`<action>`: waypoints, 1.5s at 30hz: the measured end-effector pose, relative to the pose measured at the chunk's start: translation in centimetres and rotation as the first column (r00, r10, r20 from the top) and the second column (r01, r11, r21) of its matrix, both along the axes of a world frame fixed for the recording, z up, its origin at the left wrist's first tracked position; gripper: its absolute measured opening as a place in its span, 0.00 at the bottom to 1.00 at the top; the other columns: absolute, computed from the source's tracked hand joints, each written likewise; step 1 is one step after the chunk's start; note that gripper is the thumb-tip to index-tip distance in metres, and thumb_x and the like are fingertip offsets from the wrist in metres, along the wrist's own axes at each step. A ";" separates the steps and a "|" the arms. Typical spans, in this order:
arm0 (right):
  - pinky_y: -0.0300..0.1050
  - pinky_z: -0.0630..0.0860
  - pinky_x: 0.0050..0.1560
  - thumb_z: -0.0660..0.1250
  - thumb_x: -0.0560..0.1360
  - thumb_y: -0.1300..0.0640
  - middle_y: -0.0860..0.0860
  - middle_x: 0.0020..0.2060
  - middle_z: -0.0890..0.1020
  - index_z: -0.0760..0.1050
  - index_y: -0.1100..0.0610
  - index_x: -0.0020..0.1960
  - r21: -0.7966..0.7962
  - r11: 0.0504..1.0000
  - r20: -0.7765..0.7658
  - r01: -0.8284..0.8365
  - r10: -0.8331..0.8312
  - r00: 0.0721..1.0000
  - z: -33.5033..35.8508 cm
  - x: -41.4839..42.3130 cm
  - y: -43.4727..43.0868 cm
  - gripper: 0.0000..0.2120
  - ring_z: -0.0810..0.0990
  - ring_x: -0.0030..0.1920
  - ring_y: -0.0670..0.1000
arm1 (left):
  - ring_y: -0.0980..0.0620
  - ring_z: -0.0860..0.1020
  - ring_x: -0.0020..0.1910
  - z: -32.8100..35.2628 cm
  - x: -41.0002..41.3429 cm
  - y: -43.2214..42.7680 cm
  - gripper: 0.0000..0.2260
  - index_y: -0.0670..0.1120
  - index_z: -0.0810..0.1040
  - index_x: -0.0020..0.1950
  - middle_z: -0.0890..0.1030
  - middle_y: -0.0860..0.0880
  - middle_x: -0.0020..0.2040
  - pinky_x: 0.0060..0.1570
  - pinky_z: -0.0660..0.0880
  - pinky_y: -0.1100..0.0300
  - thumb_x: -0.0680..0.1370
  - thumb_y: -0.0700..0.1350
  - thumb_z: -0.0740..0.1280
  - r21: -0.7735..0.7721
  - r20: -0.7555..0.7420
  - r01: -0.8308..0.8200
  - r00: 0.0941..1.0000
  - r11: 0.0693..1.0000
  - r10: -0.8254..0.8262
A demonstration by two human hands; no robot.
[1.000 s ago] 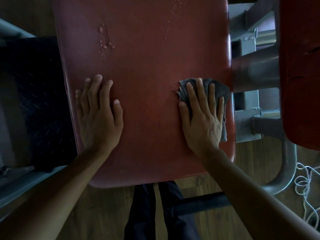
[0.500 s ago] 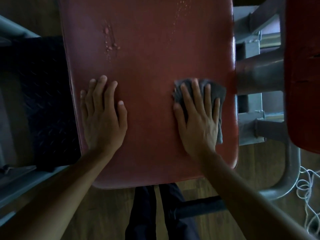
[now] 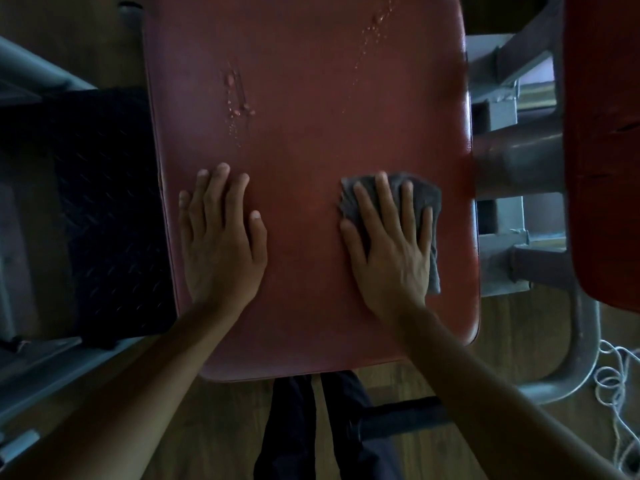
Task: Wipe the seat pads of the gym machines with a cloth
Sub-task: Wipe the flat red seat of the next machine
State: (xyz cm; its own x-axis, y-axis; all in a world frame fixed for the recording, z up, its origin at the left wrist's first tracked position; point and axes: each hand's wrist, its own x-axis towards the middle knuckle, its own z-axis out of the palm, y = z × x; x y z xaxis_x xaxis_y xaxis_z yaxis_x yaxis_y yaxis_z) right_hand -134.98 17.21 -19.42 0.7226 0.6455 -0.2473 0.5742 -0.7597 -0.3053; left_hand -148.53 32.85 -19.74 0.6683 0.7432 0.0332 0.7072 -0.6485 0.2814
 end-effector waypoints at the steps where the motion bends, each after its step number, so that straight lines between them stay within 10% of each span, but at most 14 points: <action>1: 0.58 0.39 0.78 0.48 0.83 0.39 0.45 0.80 0.52 0.53 0.43 0.80 0.005 1.000 0.005 0.023 -0.023 1.000 -0.1 0.7 1.2 0.26 0.43 0.80 0.53 | 0.43 0.57 0.78 -0.1 0.0 0.0 0.20 0.43 0.66 0.75 0.63 0.44 0.77 0.77 0.52 0.44 0.83 0.46 0.57 0.002 -0.003 -0.002 1.000 1.000 0.002; 35: 0.56 0.39 0.78 0.46 0.84 0.42 0.47 0.80 0.51 0.53 0.40 0.79 0.044 0.994 0.081 0.104 -0.108 0.991 -1.0 3.0 4.9 0.23 0.44 0.80 0.50 | 0.44 0.70 0.65 1.0 1.6 3.4 0.13 0.47 0.74 0.64 0.72 0.45 0.67 0.65 0.63 0.48 0.80 0.47 0.61 -0.044 0.103 -0.013 0.994 0.999 0.017; 45: 0.55 0.38 0.78 0.44 0.85 0.43 0.47 0.81 0.48 0.51 0.42 0.80 0.091 0.994 0.096 0.066 -0.075 0.992 -1.5 8.5 10.2 0.24 0.42 0.80 0.49 | 0.46 0.56 0.79 -0.4 10.6 11.8 0.23 0.45 0.60 0.79 0.59 0.46 0.80 0.77 0.52 0.46 0.84 0.50 0.53 0.028 0.037 -0.089 0.995 0.996 0.088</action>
